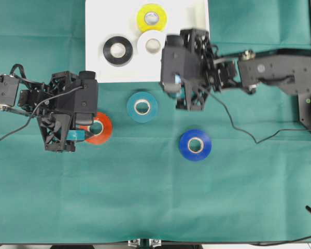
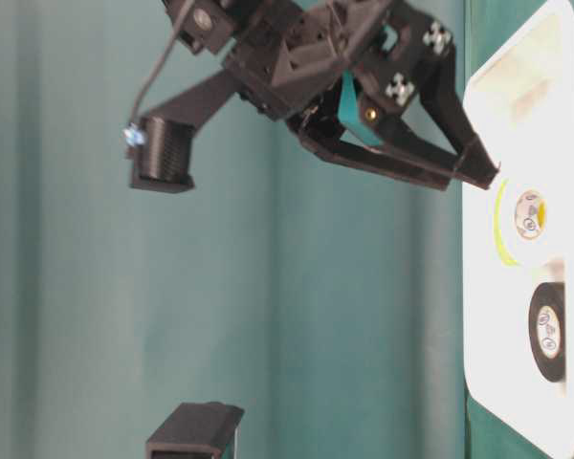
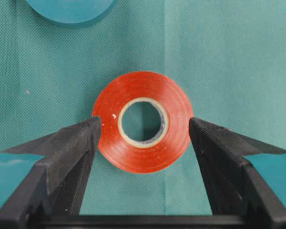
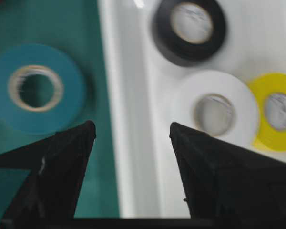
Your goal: Put the tape alternately from left to right into the white case.
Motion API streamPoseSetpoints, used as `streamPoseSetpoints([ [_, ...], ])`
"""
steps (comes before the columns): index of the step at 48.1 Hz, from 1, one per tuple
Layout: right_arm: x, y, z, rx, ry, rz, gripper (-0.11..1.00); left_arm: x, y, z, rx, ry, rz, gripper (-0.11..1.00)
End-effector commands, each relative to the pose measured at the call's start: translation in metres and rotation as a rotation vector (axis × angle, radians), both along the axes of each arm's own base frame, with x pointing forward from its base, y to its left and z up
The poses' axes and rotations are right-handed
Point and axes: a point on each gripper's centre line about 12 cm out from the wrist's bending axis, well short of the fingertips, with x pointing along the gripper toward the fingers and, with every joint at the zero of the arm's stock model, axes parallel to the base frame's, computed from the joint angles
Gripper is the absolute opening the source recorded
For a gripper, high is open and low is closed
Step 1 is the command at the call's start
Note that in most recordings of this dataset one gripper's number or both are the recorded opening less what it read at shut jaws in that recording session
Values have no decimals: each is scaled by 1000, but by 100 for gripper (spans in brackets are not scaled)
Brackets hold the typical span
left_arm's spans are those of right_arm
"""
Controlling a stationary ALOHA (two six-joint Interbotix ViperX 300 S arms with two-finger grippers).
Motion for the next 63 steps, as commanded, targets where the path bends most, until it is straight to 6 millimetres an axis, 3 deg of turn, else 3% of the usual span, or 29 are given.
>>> streamPoseSetpoints([
  [1, 1, 13, 13, 5, -41, 33, 72, 4, -2, 9, -6, -30, -2, 95],
  [18, 2, 47, 14, 30, -60, 121, 71, 4, -2, 9, -5, -30, -3, 95],
  [50, 0, 49, 10, 39, -67, 136, 71, 5, -2, 10, -8, -34, 0, 95],
  [63, 0, 49, 9, 38, -64, 138, 71, 5, -1, -5, -36, 27, 53, 94],
])
